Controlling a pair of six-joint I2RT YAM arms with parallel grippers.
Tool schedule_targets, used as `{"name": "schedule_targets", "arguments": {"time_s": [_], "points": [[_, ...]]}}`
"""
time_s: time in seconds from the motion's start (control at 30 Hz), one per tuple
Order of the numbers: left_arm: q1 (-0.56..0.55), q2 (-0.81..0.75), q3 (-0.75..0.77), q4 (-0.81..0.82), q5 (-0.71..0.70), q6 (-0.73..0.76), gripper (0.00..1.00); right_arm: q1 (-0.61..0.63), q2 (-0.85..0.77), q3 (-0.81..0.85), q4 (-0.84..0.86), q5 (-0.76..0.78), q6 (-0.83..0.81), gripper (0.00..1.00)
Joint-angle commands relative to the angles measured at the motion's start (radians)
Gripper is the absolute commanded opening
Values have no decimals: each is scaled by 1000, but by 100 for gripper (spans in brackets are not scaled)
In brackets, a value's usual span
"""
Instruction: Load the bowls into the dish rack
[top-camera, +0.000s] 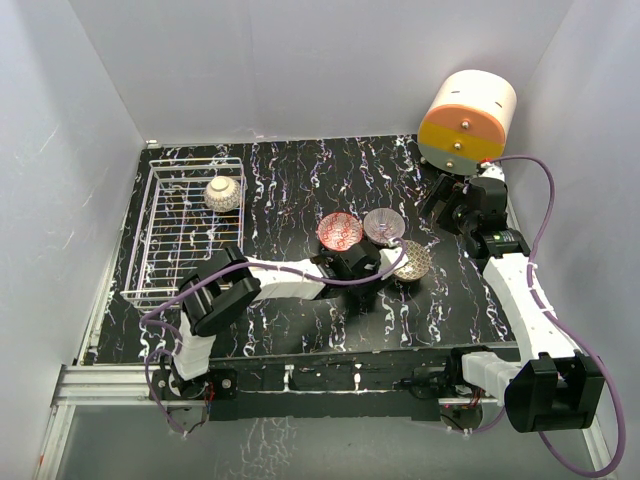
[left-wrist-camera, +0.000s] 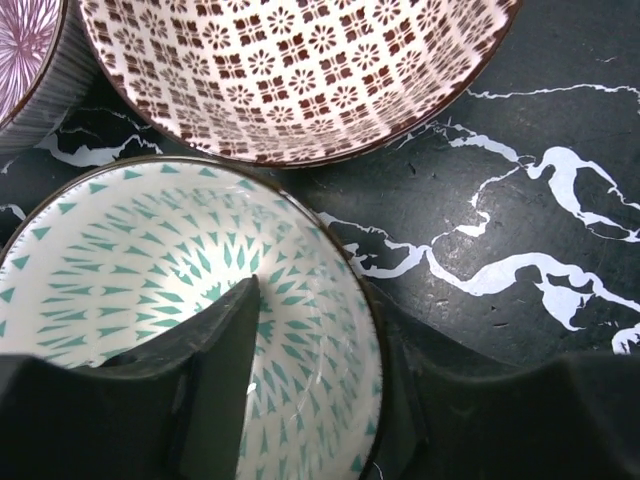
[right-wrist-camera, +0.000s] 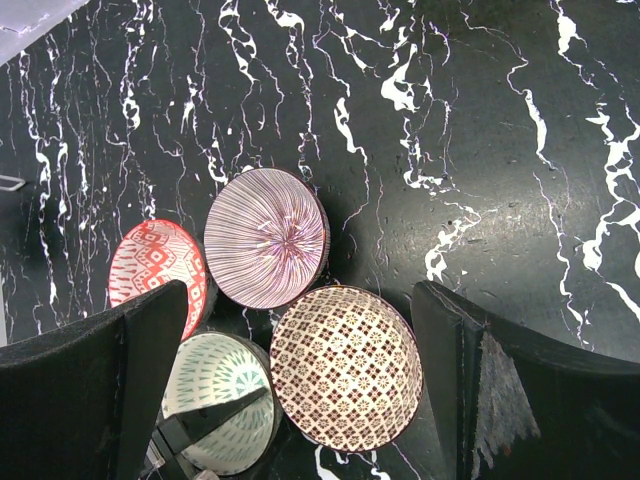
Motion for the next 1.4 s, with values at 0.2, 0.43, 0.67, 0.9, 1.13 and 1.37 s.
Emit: {"name": "schedule_targets", "arguments": {"time_s": [0.2,0.43,0.67,0.9,1.13,1.37], "points": [[-1,2,21,-9,-2,-11,5,-5,-20,-9,59,15,9,98],[-1,-23,20,-25,5,-37,0,-5,-19,-7,58,21,12,98],[-1,-180,7,-83,6,-147,0,-6,-20,-9,57,35,18,98],[2,-377,9,-116,20,-209,0,-6,-24,-11,56,33,26,98],[212,-604,-84,-63,97,-387,0,-6,-34,-14,57,6,31,98],[544,-782,-153,17,253,-505,0,-6,-45,-26,57,-17,35,98]]}}
